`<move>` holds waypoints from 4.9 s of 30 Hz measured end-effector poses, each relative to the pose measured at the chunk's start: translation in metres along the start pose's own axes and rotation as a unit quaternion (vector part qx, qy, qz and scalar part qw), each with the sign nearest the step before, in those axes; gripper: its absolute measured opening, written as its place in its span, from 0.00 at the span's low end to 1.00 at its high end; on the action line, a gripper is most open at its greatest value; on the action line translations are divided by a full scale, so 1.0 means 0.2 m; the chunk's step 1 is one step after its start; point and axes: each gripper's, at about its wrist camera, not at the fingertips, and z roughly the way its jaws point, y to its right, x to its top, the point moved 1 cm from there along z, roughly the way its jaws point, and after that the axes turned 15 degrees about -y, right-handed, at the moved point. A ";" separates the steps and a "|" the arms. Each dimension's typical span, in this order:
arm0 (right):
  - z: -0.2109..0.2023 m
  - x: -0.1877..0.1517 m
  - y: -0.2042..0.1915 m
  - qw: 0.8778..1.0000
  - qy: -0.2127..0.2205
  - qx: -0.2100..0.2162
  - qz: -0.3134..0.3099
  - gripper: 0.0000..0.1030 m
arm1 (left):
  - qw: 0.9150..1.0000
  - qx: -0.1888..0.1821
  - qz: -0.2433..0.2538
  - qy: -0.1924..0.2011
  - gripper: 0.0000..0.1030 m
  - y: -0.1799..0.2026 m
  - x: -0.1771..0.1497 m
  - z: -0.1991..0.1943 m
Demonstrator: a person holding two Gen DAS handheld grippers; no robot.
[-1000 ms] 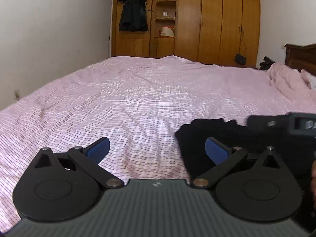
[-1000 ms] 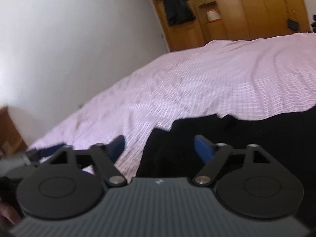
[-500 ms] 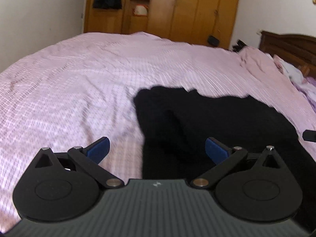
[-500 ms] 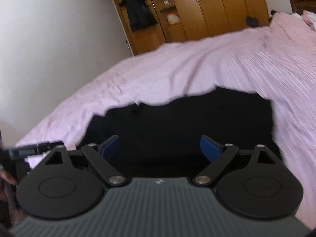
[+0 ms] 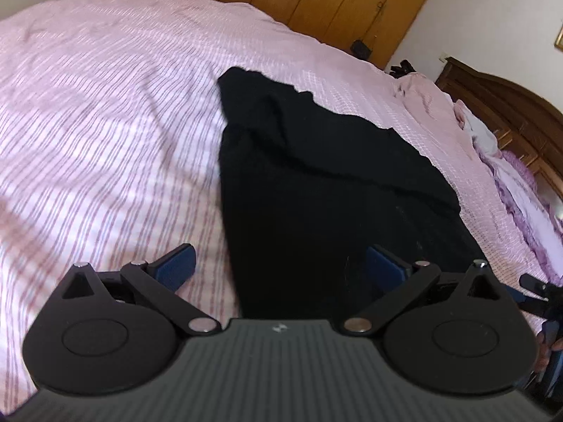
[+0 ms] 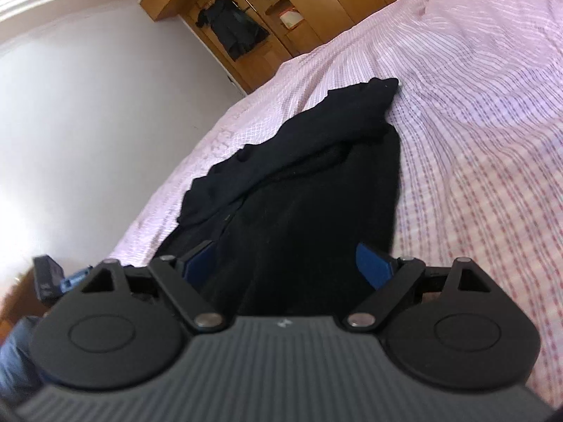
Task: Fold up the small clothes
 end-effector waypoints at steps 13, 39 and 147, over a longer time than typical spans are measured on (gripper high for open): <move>-0.18 -0.23 0.12 0.998 -0.003 0.027 0.053 0.70 | 0.998 -0.047 -0.017 -0.036 0.71 0.00 -0.27 -0.07; -0.01 -0.18 0.20 0.983 -0.005 0.136 0.127 0.68 | 0.980 -0.173 -0.082 -0.052 0.68 -0.12 -0.15 0.08; 0.29 0.69 -0.13 0.974 0.143 0.173 -0.009 0.10 | 0.988 -0.060 0.054 0.128 0.08 0.35 0.78 0.01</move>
